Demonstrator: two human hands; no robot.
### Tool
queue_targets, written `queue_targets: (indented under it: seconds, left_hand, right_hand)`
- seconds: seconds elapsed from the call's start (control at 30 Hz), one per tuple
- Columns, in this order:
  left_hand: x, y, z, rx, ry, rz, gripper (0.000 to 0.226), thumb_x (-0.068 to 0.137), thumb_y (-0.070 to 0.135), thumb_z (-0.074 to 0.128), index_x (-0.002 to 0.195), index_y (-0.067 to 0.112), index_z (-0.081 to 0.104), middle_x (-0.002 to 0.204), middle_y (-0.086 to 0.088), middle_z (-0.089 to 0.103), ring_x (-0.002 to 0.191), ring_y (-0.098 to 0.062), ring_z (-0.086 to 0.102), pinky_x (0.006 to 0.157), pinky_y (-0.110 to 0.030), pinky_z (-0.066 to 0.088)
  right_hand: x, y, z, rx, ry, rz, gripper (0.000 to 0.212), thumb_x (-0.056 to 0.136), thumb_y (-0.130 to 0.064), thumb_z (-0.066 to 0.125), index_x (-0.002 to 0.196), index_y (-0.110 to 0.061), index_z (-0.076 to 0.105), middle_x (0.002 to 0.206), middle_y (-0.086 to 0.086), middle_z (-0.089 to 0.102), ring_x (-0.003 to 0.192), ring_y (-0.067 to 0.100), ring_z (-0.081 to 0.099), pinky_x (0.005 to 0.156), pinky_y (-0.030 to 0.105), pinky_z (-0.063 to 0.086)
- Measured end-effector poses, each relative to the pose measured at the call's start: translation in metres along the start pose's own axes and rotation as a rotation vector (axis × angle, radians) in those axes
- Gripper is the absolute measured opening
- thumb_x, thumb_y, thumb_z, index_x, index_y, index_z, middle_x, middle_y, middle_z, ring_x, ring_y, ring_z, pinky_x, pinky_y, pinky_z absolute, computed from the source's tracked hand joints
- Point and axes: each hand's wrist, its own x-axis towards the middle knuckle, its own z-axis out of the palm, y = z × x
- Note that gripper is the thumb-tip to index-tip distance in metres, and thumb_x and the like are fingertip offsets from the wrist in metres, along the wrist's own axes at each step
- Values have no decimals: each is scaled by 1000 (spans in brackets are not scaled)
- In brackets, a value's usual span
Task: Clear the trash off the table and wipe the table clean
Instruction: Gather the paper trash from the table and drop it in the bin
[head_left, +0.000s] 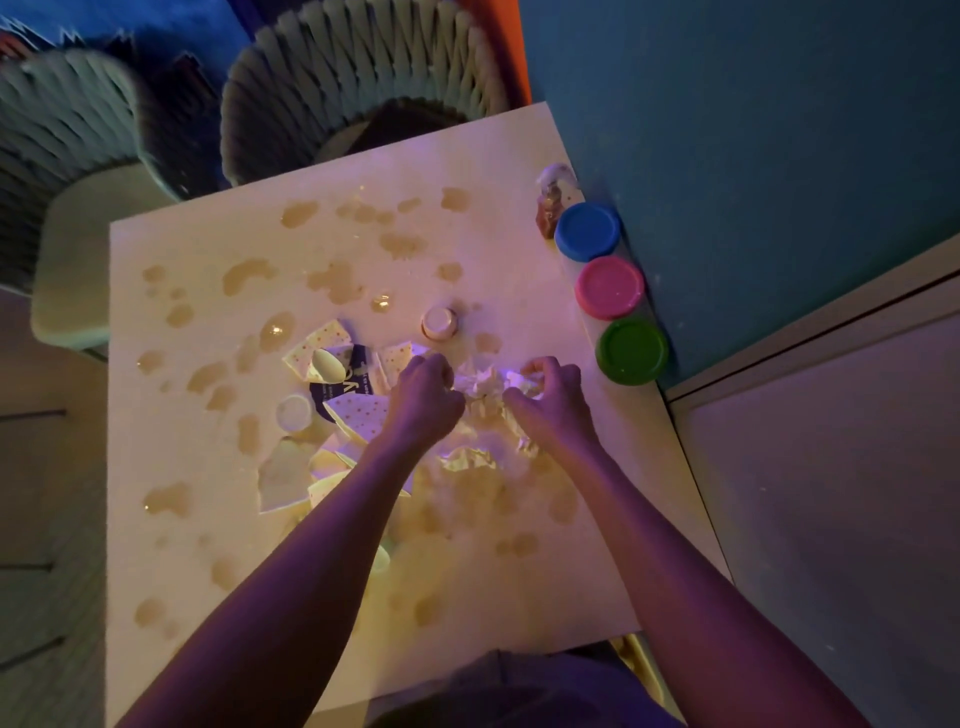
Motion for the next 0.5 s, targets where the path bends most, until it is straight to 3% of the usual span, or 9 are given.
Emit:
queue_targets:
  seconds: [0.1, 0.23, 0.37, 0.5]
  left_hand:
    - [7, 3, 9, 109, -82, 33, 30, 78, 2, 58, 105, 16, 59, 115, -12, 50, 100, -36, 56, 77, -36, 43]
    - [14, 5, 22, 229, -135, 42, 50, 84, 6, 56, 131, 21, 52, 130, -13, 42, 106, -41, 59, 87, -46, 50]
    - [18, 2, 32, 324, -110, 108, 46, 85, 9, 60, 128, 17, 49, 124, -15, 43, 100, -44, 61, 75, -50, 52]
    - [21, -2, 32, 327, -54, 167, 24, 89, 13, 59, 113, 13, 57, 111, -13, 55, 97, -42, 62, 69, -47, 49]
  right_hand:
    - [1, -1, 8, -216, -24, -55, 48, 81, -41, 69, 123, -31, 49, 119, 2, 43, 99, 30, 60, 83, 37, 48]
    - [6, 5, 17, -351, 12, -102, 40, 86, -35, 66, 123, -29, 53, 118, 6, 49, 107, 33, 58, 80, 38, 46]
    - [8, 9, 18, -426, 42, -119, 38, 87, -35, 65, 123, -28, 54, 119, 5, 56, 110, 32, 56, 79, 37, 46]
    - [10, 8, 15, -415, 69, -133, 30, 88, -29, 61, 117, -23, 59, 114, 4, 62, 108, 32, 59, 77, 36, 46]
